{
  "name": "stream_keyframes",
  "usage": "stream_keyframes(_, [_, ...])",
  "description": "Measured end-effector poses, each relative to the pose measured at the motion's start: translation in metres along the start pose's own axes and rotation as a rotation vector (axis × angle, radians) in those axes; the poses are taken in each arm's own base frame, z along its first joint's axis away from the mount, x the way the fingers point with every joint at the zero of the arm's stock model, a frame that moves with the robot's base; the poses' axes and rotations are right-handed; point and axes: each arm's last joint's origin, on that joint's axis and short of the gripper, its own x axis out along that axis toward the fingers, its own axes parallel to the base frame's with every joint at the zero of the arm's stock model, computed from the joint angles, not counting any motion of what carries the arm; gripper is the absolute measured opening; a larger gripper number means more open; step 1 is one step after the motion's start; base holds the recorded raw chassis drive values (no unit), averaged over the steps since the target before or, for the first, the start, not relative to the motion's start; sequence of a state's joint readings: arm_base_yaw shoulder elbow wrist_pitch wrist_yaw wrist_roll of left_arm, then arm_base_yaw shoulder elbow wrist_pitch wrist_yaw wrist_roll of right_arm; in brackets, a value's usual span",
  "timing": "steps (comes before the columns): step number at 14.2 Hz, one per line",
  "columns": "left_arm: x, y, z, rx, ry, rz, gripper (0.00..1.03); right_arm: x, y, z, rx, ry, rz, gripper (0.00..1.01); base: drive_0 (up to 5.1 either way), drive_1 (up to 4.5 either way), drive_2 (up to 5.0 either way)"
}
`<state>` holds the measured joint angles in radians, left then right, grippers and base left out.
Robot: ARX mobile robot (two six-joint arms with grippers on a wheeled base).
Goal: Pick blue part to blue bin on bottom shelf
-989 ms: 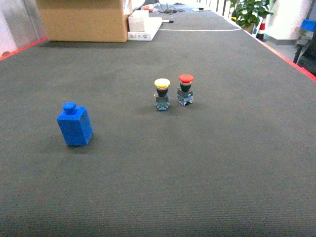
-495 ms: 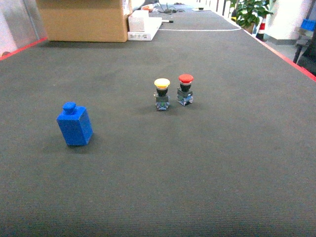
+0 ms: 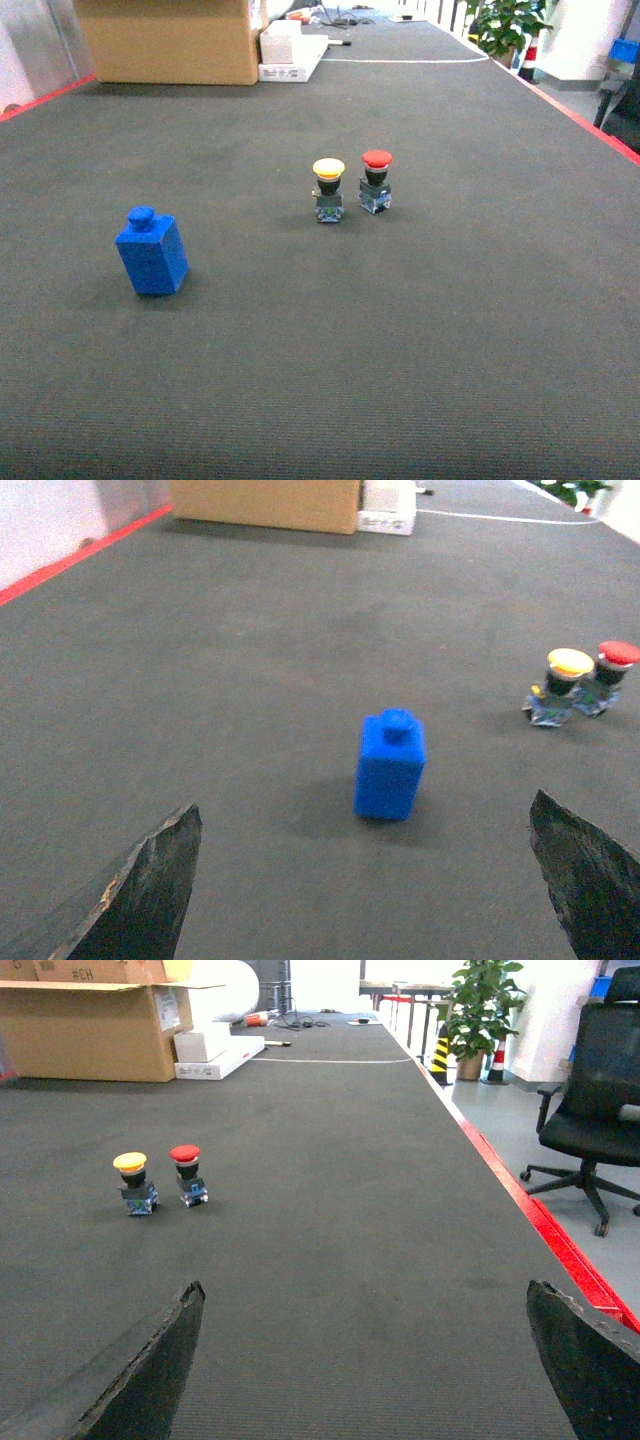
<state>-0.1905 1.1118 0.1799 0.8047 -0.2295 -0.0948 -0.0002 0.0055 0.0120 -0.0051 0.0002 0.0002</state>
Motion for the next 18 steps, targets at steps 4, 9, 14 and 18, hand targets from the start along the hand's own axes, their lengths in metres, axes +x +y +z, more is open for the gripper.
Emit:
stream_keyframes(4, [0.063, -0.013, -0.023, 0.018, 0.113, -0.058, 0.98, 0.000, 0.000, 0.000, 0.000, 0.000, 0.000, 0.98, 0.0, 0.00, 0.0])
stream_keyframes(9, [0.117, -0.021, -0.038, -0.005, 0.171, -0.086, 0.98, 0.000, 0.000, 0.000, 0.000, 0.000, 0.000, 0.98, 0.0, 0.00, 0.0])
stream_keyframes(14, [0.166, -0.021, -0.063, 0.000, 0.217, -0.070, 0.98, 0.000, 0.000, 0.000, 0.000, 0.000, 0.000, 0.98, 0.0, 0.00, 0.0])
stream_keyframes(18, [0.197, -0.023, -0.075, 0.015, 0.227, -0.068, 0.98, 0.000, 0.000, 0.000, 0.000, 0.000, 0.000, 0.98, 0.0, 0.00, 0.0])
